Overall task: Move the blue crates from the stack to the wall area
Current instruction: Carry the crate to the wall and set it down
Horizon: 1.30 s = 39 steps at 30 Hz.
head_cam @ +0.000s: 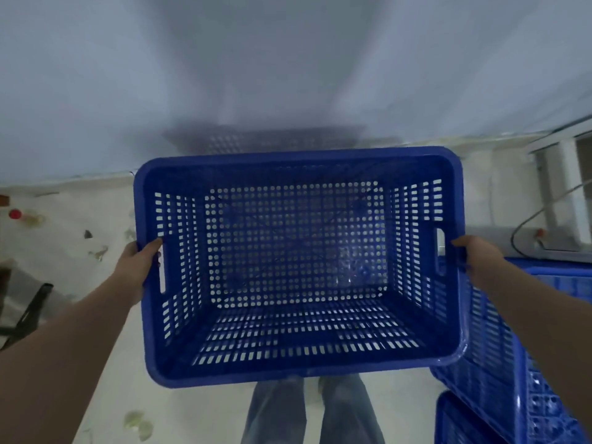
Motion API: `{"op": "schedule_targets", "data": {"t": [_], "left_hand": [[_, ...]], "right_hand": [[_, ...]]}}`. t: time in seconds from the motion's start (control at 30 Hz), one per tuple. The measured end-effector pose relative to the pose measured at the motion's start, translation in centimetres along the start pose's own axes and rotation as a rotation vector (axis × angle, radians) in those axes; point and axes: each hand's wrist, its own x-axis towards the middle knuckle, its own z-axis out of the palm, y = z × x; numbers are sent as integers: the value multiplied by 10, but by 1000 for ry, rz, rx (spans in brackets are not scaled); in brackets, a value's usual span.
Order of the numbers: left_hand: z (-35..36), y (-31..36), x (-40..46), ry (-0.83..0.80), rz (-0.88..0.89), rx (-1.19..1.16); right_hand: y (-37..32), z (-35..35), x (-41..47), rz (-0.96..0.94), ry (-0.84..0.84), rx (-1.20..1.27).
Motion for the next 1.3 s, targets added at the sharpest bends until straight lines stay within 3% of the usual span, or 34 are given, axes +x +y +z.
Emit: {"op": "schedule_targets", "data": {"t": [0.13, 0.3, 0.53, 0.8, 1.03, 1.13, 1.3], "left_hand": [[12, -3, 18, 18, -9, 17], [22, 8, 37, -72, -108, -43], [33, 19, 40, -86, -112, -63], [42, 39, 43, -91, -73, -72], [41, 39, 36, -116, 13, 15], [54, 48, 10, -144, 92, 187], [88, 95, -87, -322, 396, 697]], "right_hand": [[-1, 16, 28, 13, -1, -36], [-9, 39, 35, -11, -70, -83], [-22, 46, 42, -33, -74, 63], [-56, 47, 35, -76, -200, 151], [-42, 49, 26, -76, -223, 105], [-49, 56, 4, -157, -228, -56], [-80, 52, -74, -582, -370, -825]]}}
